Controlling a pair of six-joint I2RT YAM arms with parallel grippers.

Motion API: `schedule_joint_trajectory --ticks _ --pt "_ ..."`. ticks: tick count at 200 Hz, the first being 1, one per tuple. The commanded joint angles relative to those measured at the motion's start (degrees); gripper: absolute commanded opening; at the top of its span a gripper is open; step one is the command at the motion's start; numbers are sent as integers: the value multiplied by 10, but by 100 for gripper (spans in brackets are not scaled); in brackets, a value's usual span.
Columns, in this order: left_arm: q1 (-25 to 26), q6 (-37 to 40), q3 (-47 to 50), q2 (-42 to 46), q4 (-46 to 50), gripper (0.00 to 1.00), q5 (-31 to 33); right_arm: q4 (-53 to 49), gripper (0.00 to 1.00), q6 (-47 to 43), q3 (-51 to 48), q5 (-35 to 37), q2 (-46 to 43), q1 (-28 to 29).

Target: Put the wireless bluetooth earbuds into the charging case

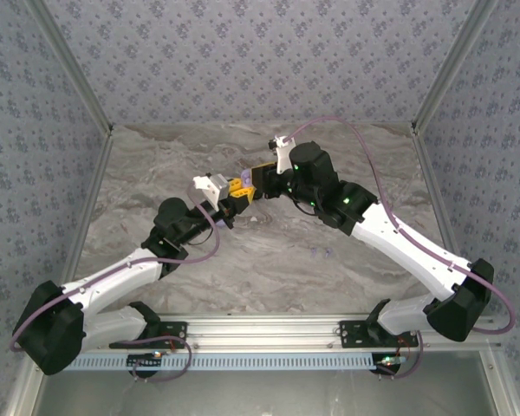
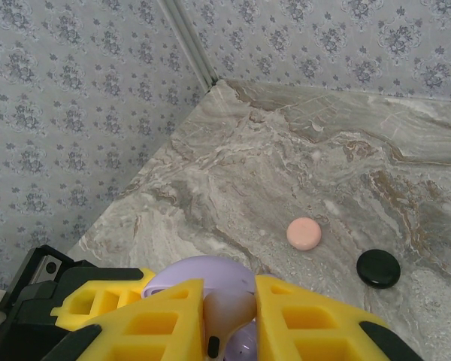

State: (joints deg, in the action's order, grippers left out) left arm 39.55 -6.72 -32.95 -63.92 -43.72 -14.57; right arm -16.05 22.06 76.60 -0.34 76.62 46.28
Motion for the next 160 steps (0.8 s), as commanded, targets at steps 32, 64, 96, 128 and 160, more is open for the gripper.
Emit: schedule_joint_trajectory --ticks 32,64,96,128,160 --pt "2 -7 -18 2 -39 0 -6 -1 23 -4 4 15 0 -6" --pt "2 -9 -20 0 -40 0 -7 2 23 -5 9 12 2 -8" --pt "2 -11 -21 -1 -41 0 -7 4 23 -5 11 8 5 -9" --pt "3 -15 -22 -3 -44 0 -9 8 23 -7 11 10 6 -9" --pt "3 -15 -22 -6 -44 0 -8 11 23 -9 17 8 8 -9"
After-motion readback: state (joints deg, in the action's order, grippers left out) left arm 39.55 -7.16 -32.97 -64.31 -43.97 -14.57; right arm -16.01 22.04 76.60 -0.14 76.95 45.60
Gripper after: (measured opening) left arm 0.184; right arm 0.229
